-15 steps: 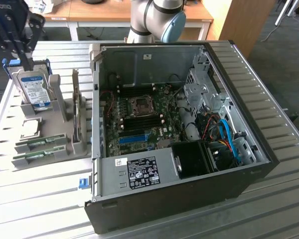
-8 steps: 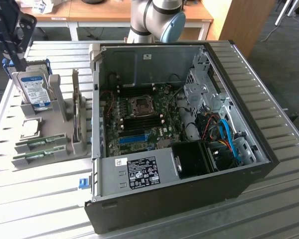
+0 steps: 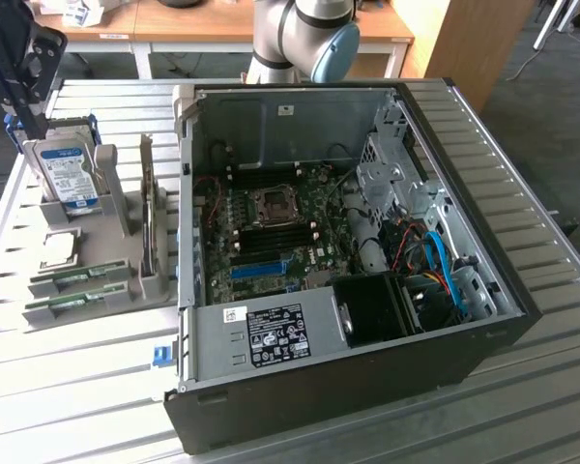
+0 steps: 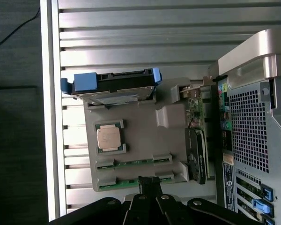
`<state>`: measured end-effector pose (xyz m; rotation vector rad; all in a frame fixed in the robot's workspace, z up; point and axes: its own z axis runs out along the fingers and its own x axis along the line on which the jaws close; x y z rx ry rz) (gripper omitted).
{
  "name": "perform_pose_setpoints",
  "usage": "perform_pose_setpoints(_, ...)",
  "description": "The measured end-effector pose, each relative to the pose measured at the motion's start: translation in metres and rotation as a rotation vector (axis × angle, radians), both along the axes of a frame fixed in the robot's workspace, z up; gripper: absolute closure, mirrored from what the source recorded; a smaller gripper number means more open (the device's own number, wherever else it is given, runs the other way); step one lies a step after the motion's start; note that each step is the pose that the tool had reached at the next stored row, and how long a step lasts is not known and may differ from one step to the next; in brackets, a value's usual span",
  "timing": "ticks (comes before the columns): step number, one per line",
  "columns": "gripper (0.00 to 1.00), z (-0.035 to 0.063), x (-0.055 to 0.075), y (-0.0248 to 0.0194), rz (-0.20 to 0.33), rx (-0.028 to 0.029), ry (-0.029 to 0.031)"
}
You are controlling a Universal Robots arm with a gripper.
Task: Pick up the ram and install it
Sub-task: 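Reach for the ram, then pick up the ram and move it above insertion slot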
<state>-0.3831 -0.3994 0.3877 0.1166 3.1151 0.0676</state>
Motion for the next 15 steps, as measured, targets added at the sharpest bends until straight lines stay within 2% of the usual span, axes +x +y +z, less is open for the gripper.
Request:
perform_pose_setpoints(2,0.89,0.0000,-0.0002,-0.0006,0.000,0.0000,0.0002)
perform_pose_setpoints(5,0.89,0.0000,0.0000,-0.0045,0.000,0.0000,0.0000)
perform_pose_setpoints(15,0.89,0.0000,0.0000,-0.0045,0.000,0.0000,0.0000)
